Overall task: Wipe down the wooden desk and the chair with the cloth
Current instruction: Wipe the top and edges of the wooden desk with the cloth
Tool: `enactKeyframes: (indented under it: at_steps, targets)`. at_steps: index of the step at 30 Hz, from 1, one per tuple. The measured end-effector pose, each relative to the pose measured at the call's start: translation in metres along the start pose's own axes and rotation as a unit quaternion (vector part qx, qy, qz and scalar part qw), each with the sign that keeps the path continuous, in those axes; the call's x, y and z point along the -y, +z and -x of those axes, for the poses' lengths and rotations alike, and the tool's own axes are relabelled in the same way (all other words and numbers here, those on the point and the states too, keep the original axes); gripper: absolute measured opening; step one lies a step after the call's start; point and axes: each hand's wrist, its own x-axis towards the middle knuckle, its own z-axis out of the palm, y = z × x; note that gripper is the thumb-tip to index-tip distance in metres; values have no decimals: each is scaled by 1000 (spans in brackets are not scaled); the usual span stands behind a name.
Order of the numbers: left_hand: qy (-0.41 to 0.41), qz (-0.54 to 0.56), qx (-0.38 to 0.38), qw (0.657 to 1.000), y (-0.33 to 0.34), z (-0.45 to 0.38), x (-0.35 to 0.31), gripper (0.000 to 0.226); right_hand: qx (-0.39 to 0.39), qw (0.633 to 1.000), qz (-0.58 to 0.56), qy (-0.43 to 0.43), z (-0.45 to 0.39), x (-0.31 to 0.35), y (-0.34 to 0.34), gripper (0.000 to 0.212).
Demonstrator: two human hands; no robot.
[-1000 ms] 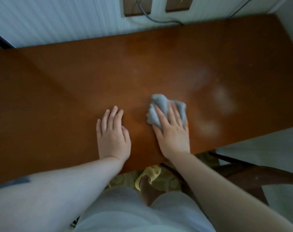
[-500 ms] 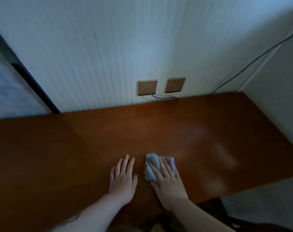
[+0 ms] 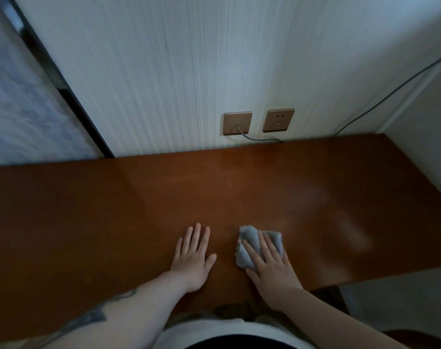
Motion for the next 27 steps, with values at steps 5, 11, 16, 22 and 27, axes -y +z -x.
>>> enactKeyframes:
  at_steps: [5, 11, 16, 22, 27]
  targets:
    - [-9, -6, 8, 1000, 3, -1, -2, 65, 25, 988, 70, -135, -15, 9, -9, 61]
    - [-24, 9, -12, 1000, 10, 11, 2, 65, -17, 1000, 6, 11, -16, 1, -8, 57]
    - [-65, 23, -36, 997, 18, 14, -8, 64, -45, 990, 27, -128, 3, 24, 1, 54]
    - [-84, 47, -14, 995, 12, 20, -14, 65, -68, 997, 18, -18, 4, 7, 0, 51]
    - [-88, 49, 11, 995, 8, 21, -17, 64, 7, 986, 72, -150, -2, 24, -6, 55]
